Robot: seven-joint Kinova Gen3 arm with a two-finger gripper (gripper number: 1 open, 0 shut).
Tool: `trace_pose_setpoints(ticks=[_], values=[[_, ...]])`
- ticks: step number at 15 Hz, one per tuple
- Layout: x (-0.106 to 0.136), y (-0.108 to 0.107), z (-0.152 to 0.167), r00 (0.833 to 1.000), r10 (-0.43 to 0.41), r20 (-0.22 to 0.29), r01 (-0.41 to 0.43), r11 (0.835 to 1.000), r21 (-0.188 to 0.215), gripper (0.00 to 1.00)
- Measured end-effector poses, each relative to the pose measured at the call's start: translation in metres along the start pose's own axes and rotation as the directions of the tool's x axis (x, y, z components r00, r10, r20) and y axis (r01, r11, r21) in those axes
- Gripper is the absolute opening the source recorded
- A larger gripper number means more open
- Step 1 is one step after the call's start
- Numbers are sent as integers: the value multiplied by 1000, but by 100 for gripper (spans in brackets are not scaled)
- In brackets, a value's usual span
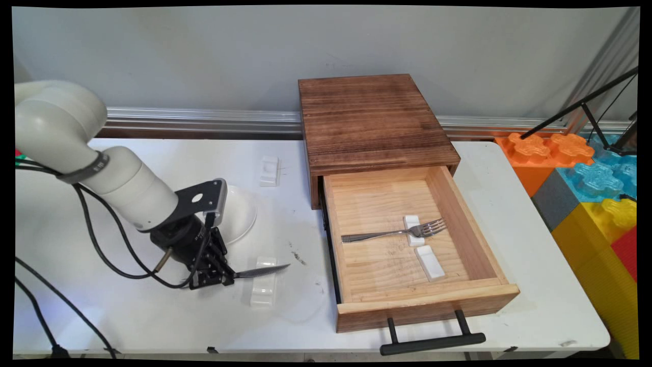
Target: Place the picked object into the drawer
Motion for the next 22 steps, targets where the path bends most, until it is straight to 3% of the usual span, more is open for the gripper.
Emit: trace_pose_setpoints(ticks=[11, 22], values=[[37, 5, -73, 1000, -12, -22, 12, 1000, 9, 0], [117, 15, -106, 993, -73, -87, 72, 997, -18, 0]])
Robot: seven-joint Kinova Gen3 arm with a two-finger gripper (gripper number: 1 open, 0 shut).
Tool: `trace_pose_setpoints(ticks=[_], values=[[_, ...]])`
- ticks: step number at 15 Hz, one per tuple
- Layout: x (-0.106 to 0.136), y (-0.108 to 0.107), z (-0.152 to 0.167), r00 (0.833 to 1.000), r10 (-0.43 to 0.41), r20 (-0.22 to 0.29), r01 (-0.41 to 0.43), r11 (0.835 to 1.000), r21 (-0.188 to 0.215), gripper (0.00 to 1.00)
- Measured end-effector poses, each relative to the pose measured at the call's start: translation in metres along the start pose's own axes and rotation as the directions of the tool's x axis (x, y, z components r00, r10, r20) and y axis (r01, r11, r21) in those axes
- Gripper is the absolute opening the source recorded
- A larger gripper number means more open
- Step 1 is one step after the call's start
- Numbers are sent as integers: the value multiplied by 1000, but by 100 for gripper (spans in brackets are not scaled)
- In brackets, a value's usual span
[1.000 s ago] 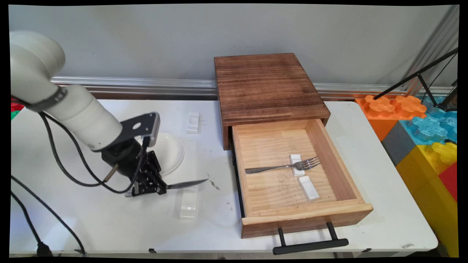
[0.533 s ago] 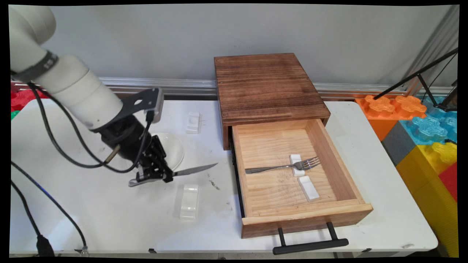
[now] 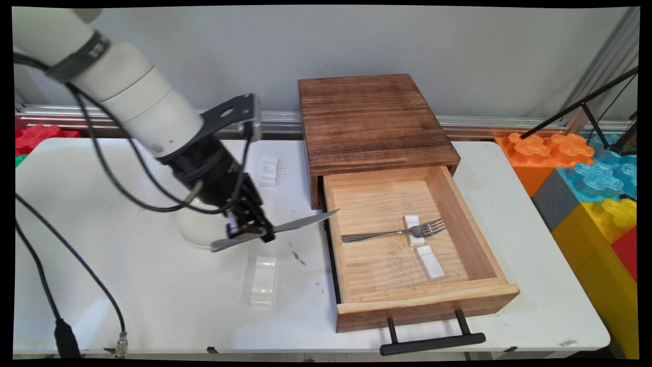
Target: Place the picked object into the drawer
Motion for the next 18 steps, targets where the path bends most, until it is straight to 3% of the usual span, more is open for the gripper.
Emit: trace_pose_setpoints(ticks=[11, 18], values=[[84, 11, 26, 999, 20, -46, -22, 999, -46, 0], [127, 16, 55, 996, 55, -64, -58, 997, -51, 0]])
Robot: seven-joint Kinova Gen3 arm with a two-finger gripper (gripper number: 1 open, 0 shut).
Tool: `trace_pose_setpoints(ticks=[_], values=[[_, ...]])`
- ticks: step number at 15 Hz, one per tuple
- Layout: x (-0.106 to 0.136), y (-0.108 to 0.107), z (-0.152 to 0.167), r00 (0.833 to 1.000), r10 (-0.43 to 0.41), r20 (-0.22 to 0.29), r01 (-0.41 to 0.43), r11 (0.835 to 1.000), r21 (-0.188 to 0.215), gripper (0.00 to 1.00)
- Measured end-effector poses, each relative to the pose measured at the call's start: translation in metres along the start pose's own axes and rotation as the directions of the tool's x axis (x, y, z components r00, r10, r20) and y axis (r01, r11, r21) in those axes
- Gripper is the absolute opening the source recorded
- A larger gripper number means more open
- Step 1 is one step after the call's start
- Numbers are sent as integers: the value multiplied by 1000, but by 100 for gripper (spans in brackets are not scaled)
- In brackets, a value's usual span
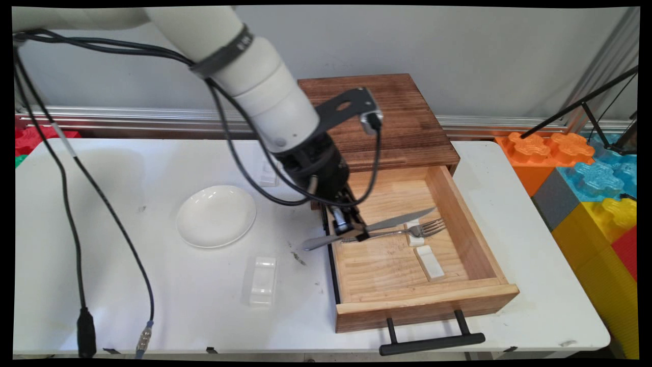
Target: Place the picked object into the drawer
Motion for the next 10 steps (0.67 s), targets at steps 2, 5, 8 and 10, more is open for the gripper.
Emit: trace_pose_setpoints(ticks=[2, 5, 8, 10], values=[[10, -2, 11, 1000, 9, -3, -9, 1000, 7, 0], [23, -5, 28, 1000, 19, -9, -19, 1000, 17, 0], [34, -7, 45, 1000, 21, -14, -21, 999, 25, 0], [40, -8, 56, 1000, 17, -18, -17, 999, 30, 0]])
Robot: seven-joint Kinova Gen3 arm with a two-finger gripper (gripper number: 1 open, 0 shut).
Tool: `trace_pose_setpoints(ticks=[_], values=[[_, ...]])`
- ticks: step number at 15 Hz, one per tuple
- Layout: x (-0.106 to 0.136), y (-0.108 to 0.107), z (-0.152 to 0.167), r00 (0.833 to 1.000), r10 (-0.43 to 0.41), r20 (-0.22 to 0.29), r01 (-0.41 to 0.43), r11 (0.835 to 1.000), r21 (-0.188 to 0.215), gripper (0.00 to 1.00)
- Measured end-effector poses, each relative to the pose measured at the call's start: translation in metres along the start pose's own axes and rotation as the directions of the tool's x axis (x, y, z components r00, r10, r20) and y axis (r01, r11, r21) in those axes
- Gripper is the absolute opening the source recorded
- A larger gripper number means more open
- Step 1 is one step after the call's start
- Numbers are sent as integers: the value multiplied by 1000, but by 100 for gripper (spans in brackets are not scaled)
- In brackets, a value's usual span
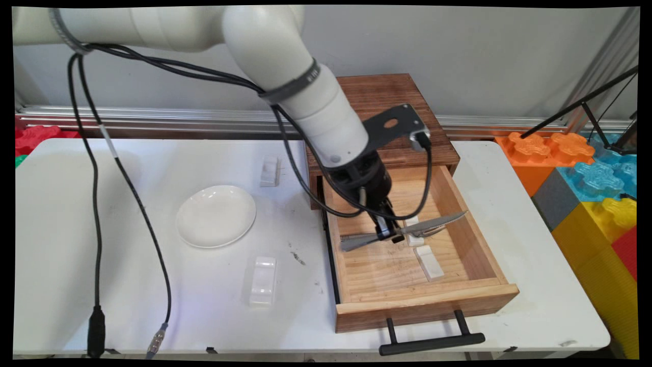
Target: Place the picked object into the drawer
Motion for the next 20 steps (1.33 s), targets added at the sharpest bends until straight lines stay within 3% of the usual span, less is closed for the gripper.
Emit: trace_pose_setpoints(ticks=[9, 20], values=[[7, 2, 43, 1000, -9, -5, 9, 1000, 10, 0], [-11, 3, 81, 999, -33, 1, 33, 999, 19, 0]])
